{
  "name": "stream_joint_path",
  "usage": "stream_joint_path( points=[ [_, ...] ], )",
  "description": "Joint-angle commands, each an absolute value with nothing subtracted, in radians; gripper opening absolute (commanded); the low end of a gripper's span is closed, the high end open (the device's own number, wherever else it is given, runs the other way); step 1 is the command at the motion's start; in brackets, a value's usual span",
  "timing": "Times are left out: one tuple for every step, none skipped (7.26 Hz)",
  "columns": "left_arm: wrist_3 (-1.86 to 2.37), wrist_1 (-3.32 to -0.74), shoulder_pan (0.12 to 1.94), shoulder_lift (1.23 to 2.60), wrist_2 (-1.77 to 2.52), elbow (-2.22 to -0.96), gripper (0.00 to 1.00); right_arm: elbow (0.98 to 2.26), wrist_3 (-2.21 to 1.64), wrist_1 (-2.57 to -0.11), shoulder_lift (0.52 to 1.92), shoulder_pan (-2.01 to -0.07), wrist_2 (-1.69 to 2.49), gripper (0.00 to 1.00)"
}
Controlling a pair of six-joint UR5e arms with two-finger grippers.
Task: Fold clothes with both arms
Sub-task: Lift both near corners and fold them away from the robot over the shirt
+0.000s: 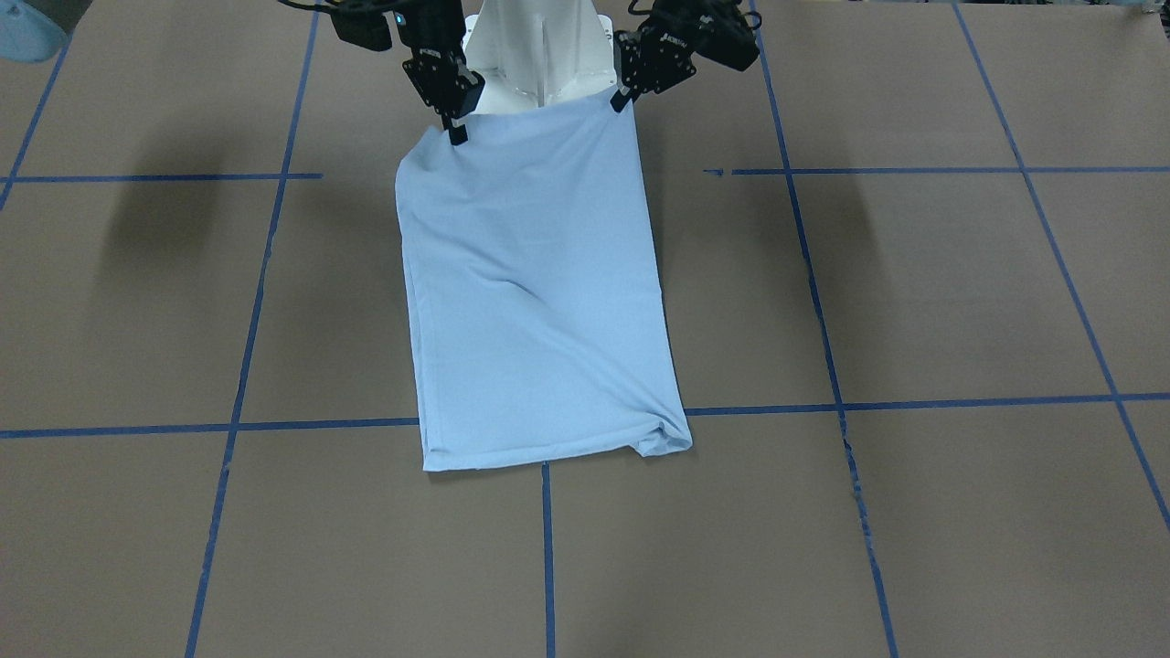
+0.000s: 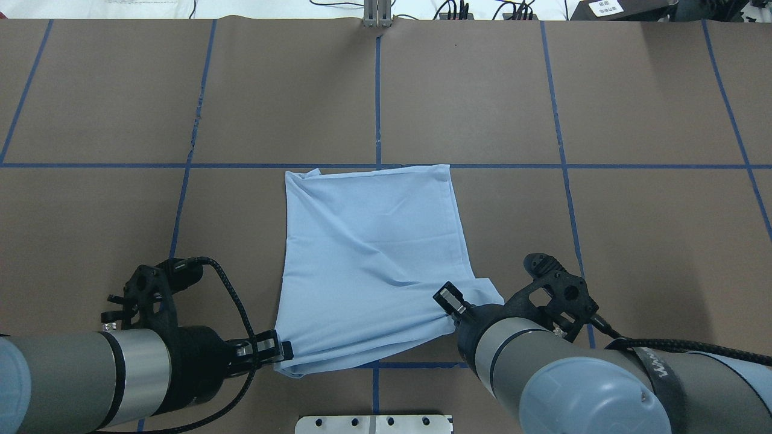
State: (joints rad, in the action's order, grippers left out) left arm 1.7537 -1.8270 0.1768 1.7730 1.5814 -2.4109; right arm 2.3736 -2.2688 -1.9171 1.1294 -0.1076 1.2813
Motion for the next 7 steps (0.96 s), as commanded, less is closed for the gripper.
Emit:
stream_joint_path(
  points=[
    [1.682, -1.770, 0.216, 1.860, 1.588, -2.345, 0.00, 2.288, -2.251, -1.919, 1.096, -0.133, 1.279, 0.00],
    [1.662, -1.772, 0.254, 1.903, 1.586, -2.248, 0.00, 2.222, -2.234, -1.917, 1.053, -0.174, 1.282, 0.00],
    [1.591, -1.775, 0.305, 1.952, 1.589, -2.170, 0.00, 2.153, -2.191, -1.858, 1.037, -0.213, 1.281, 0.00],
    [1.541, -1.778, 0.349, 1.965, 1.592, -2.113, 0.00, 2.032, -2.169, -1.732, 1.034, -0.263, 1.284, 0.00],
    [1.499, -1.781, 0.388, 1.970, 1.592, -2.065, 0.00, 1.935, -2.128, -1.618, 1.034, -0.290, 1.284, 0.00],
    [1.464, -1.781, 0.429, 1.970, 1.594, -2.051, 0.00, 1.890, -2.109, -1.553, 1.032, -0.316, 1.284, 0.00],
    [1.424, -1.779, 0.474, 1.976, 1.595, -2.049, 0.00, 1.881, -2.076, -1.546, 1.020, -0.328, 1.284, 0.00]
  ],
)
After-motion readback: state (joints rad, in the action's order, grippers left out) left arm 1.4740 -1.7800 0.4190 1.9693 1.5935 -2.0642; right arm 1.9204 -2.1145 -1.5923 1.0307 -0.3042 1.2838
